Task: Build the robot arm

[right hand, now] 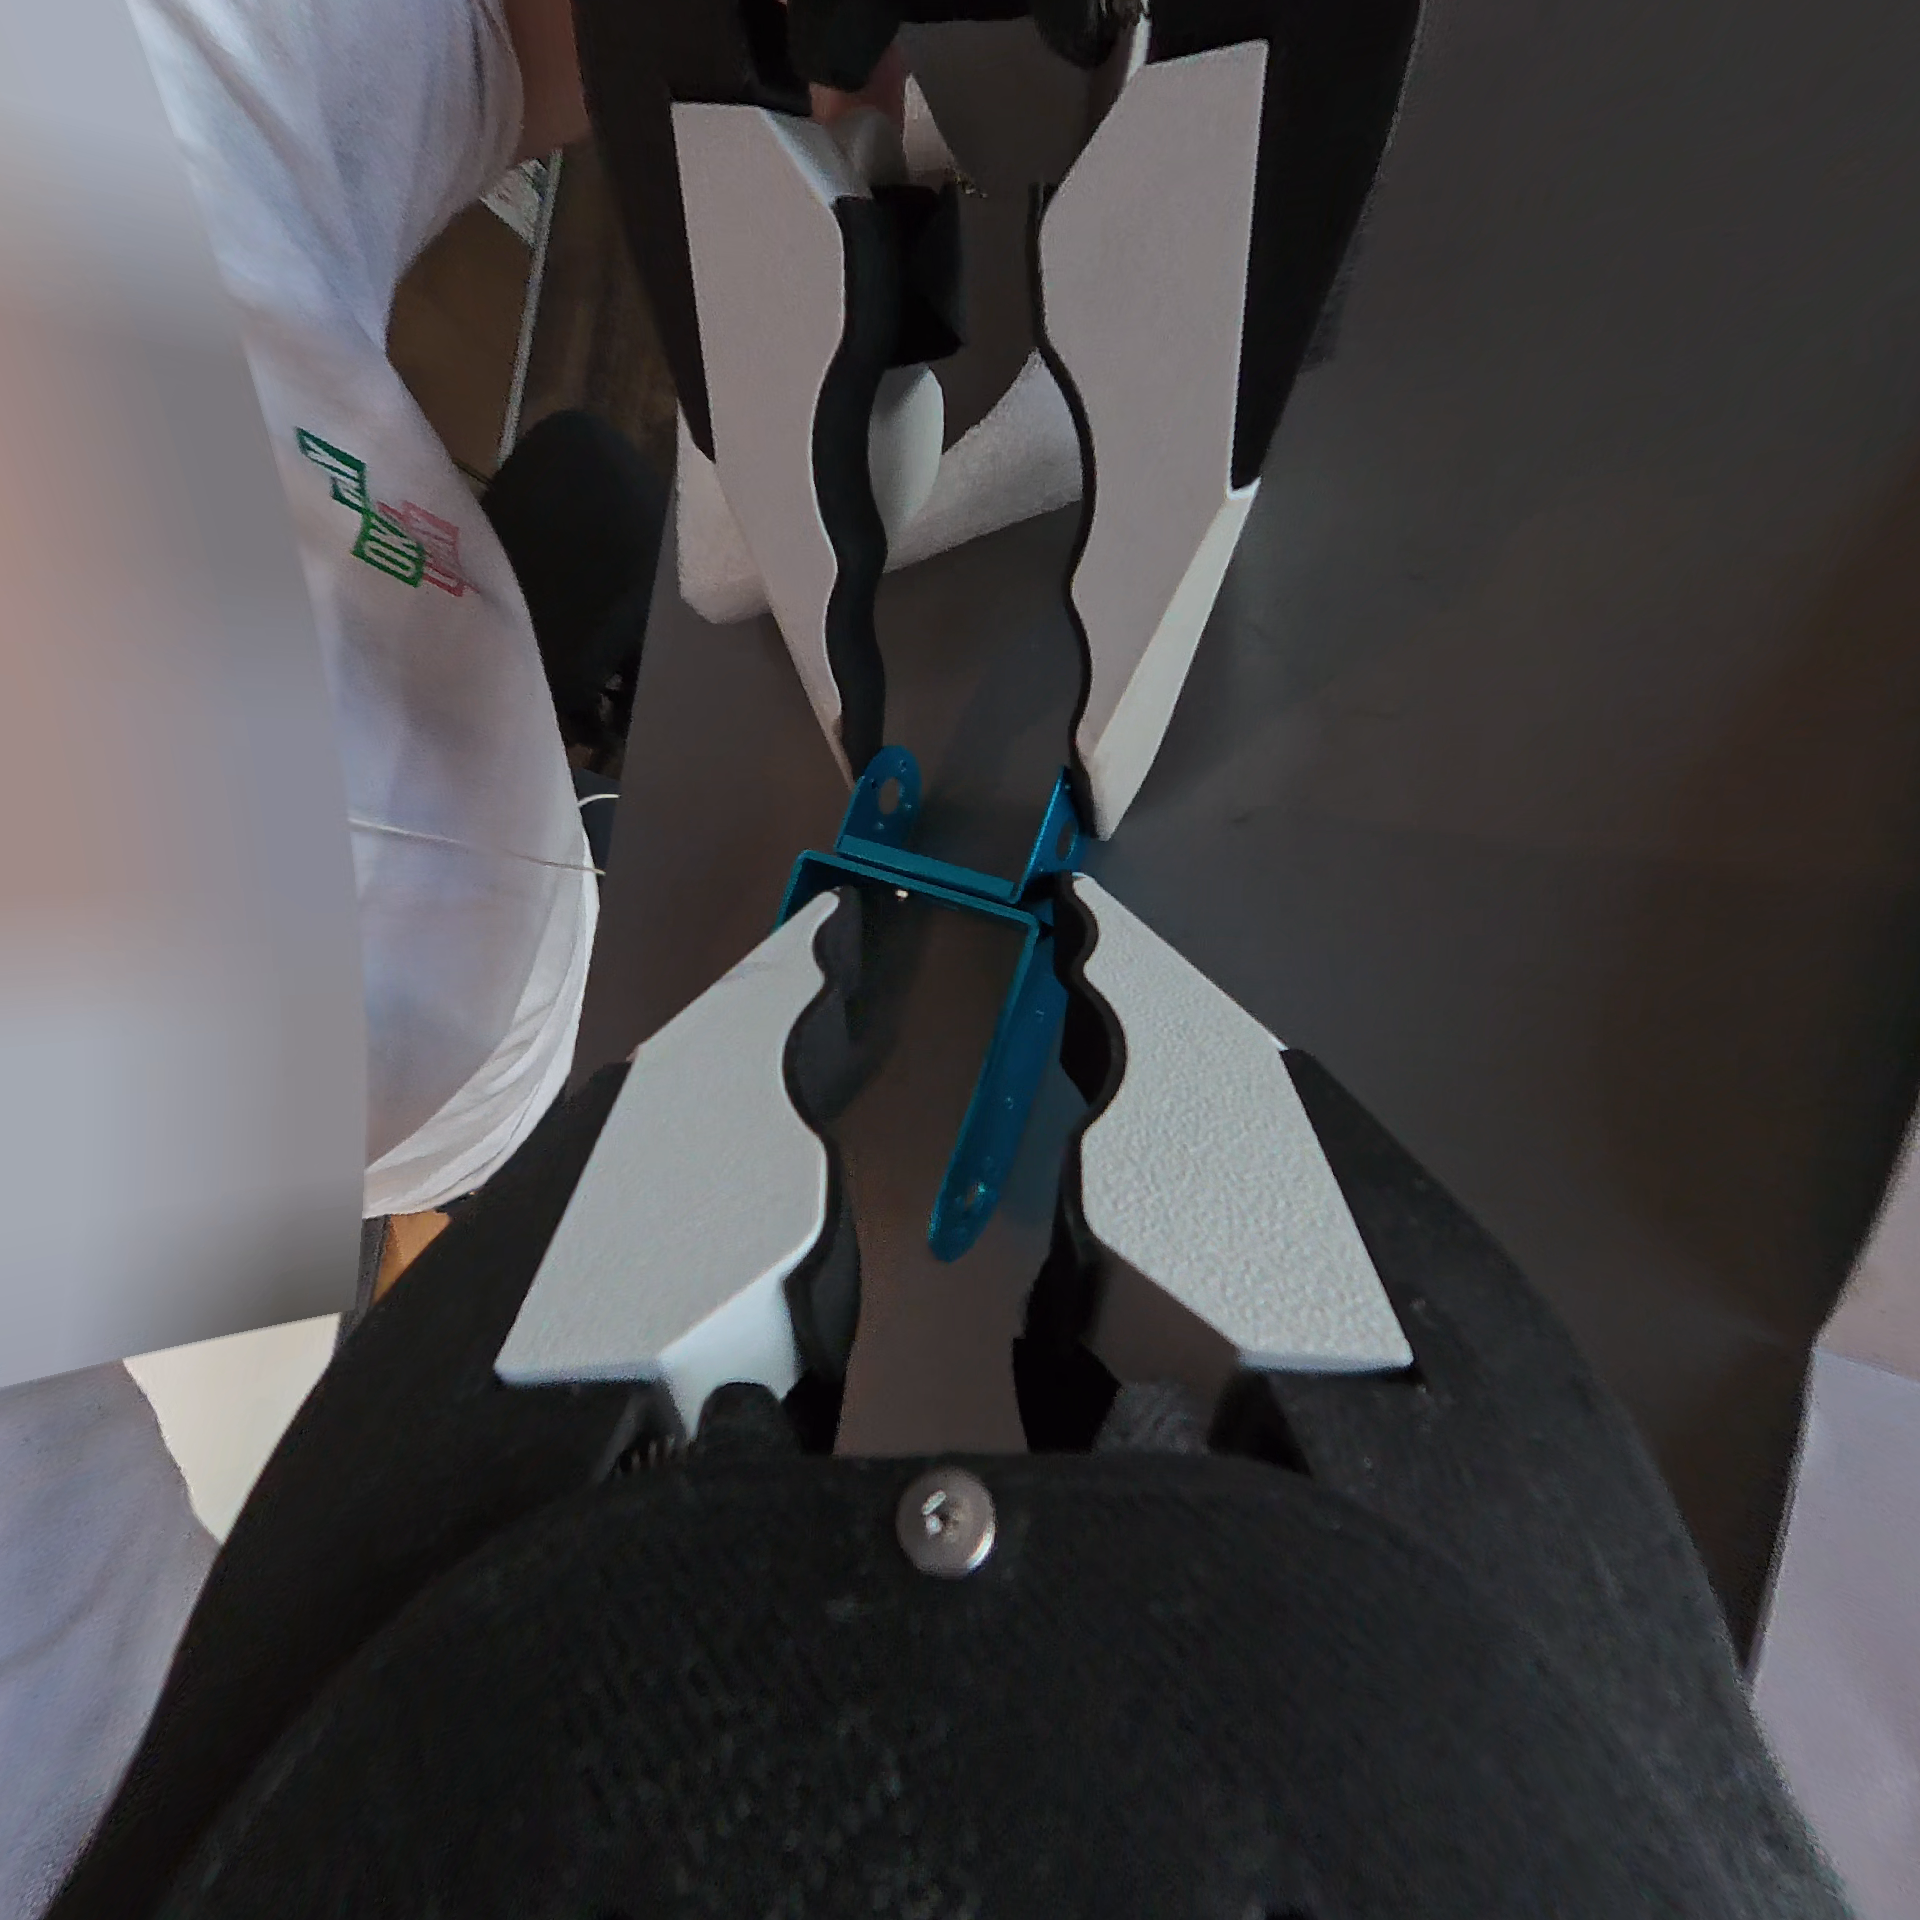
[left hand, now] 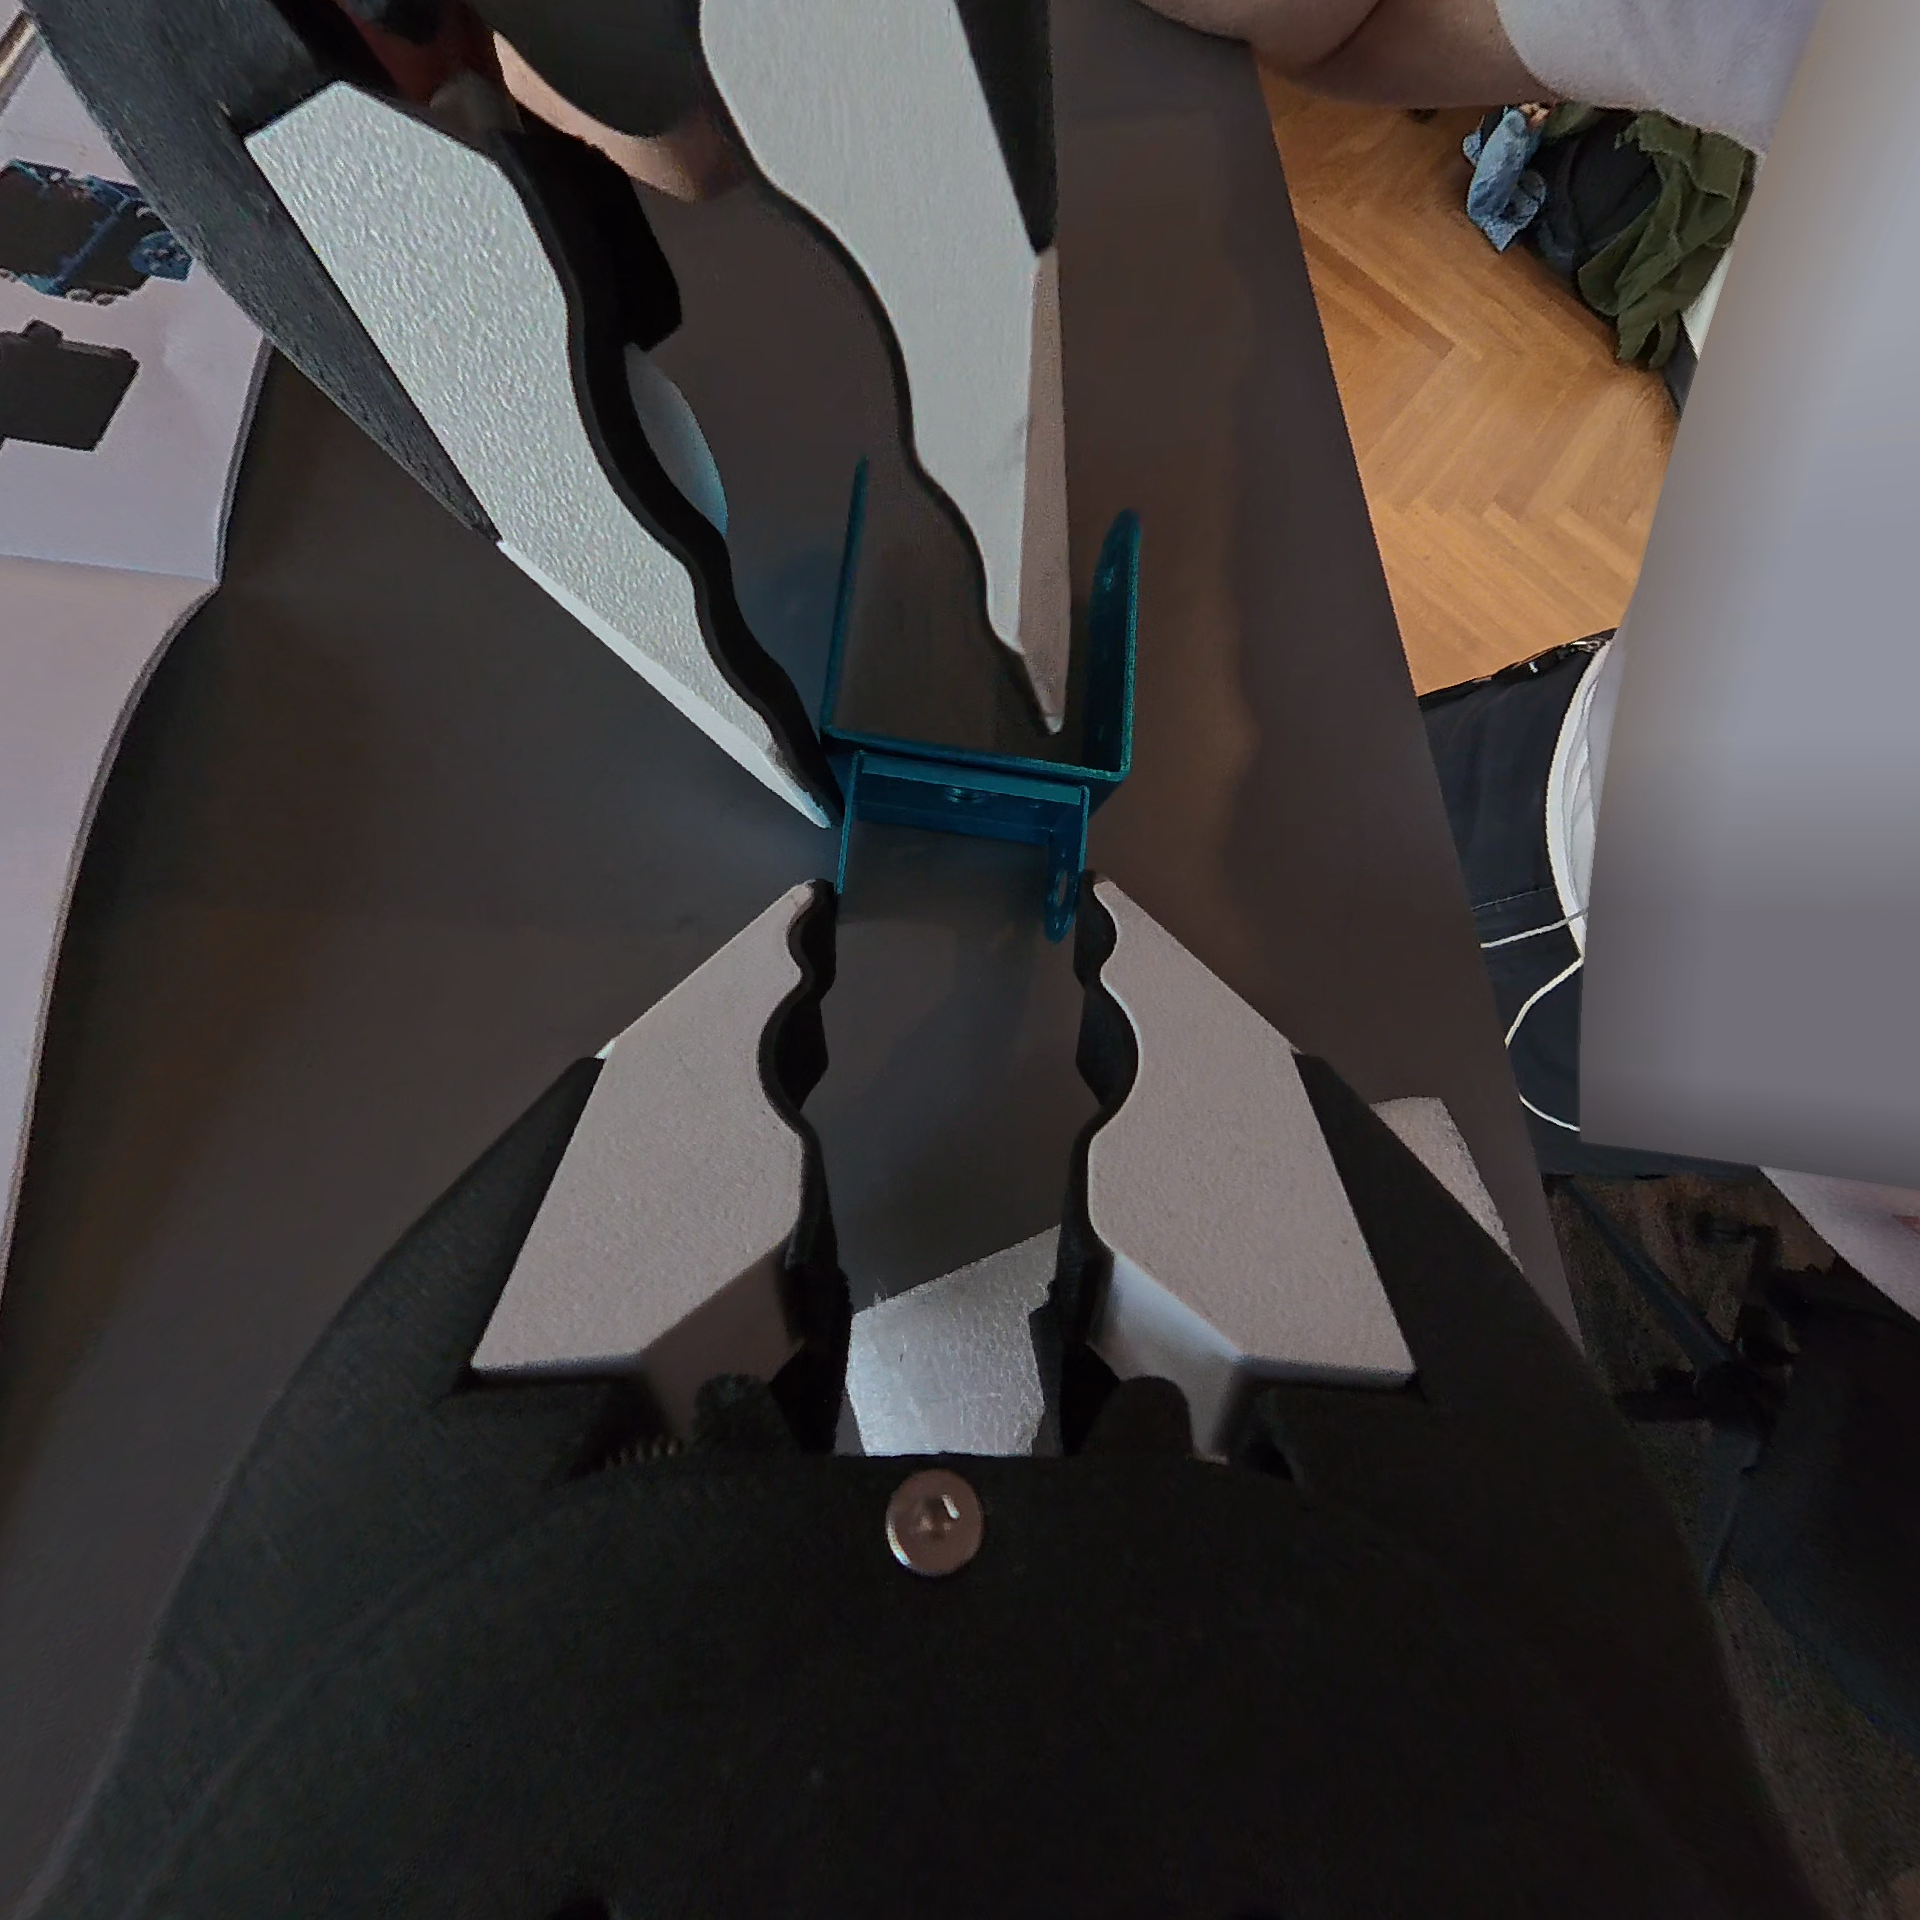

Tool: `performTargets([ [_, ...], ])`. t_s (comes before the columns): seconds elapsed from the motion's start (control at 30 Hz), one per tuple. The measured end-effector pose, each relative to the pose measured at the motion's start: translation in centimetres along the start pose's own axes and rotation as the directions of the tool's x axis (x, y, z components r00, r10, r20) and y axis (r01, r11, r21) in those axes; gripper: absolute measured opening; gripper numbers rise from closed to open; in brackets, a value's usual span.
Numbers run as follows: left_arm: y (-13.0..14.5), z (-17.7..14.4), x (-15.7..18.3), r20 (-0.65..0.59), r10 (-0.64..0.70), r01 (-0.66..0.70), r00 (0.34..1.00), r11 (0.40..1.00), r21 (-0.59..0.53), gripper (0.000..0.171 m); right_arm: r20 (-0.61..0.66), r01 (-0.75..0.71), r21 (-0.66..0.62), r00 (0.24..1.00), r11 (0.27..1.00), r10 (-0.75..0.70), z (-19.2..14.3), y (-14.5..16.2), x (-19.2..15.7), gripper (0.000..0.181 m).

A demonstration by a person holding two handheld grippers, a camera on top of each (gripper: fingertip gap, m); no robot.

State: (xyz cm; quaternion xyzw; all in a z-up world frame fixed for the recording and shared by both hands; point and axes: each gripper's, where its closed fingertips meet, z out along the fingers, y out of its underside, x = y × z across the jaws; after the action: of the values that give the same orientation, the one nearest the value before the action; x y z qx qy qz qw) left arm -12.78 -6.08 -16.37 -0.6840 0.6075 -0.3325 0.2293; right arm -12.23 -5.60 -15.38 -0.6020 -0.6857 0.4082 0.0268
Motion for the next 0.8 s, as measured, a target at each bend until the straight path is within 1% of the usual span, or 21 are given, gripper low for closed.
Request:
performTargets([
  [0.03, -0.03, 0.02, -0.03, 0.003, -0.002, 0.002, 1.0, 1.0, 0.0, 0.045, -0.008, 0.002, 0.0, 1.0, 1.0, -0.002, -0.01, 0.01, 0.04, 0.037],
  [0.13, -0.08, 0.01, -0.08, -0.002, -0.02, 0.02, 1.0, 1.0, 0.003, 0.045, -0.096, 0.061, -0.036, 0.993, 0.998, -0.064, 0.22, 0.12, 0.47, 0.032],
  [0.2, -0.08, 0.0, -0.1, -0.002, -0.022, 0.022, 1.0, 1.0, 0.004, 0.045, -0.119, 0.069, -0.048, 0.99, 0.996, -0.074, 0.24, 0.07, 0.45, 0.032],
  [0.3, -0.07, 0.03, -0.03, -0.001, -0.01, 0.01, 1.0, 1.0, 0.002, 0.045, -0.109, 0.05, -0.047, 0.992, 0.998, -0.055, 0.22, 0.11, 0.45, 0.03],
  [0.4, -0.08, 0.09, 0.14, -0.008, -0.005, 0.005, 1.0, 1.0, 0.0, 0.045, -0.067, 0.028, -0.035, 0.997, 0.999, -0.03, 0.18, 0.15, 0.29, 0.028],
  [0.43, -0.05, 0.12, 0.24, -0.012, 0.001, -0.001, 1.0, 1.0, -0.002, 0.046, -0.069, 0.022, -0.035, 0.997, 0.999, -0.025, 0.13, 0.2, 0.45, 0.021],
  [0.53, -0.08, 0.16, 0.24, -0.008, 0.004, -0.004, 1.0, 1.0, -0.002, 0.045, -0.07, 0.037, -0.04, 0.997, 0.999, -0.039, 0.09, 0.39, 0.59, 0.017],
  [0.63, -0.15, 0.15, 0.22, -0.014, -0.008, 0.008, 1.0, 1.0, 0.004, 0.045, -0.045, 0.019, -0.024, 0.999, 1.0, -0.02, 0.04, 0.46, 0.51, 0.02],
  [0.7, -0.18, 0.15, 0.15, -0.013, -0.013, 0.013, 1.0, 1.0, 0.006, 0.045, -0.003, -0.003, -0.018, 1.0, 1.0, 0.003, 0.01, 0.45, 0.0, 0.032],
  [0.8, -0.21, 0.14, 0.08, -0.01, -0.018, 0.018, 1.0, 1.0, 0.008, 0.045, -0.064, 0.03, -0.05, 0.997, 0.998, -0.033, 0.36, 0.61, 0.21, 0.037],
])
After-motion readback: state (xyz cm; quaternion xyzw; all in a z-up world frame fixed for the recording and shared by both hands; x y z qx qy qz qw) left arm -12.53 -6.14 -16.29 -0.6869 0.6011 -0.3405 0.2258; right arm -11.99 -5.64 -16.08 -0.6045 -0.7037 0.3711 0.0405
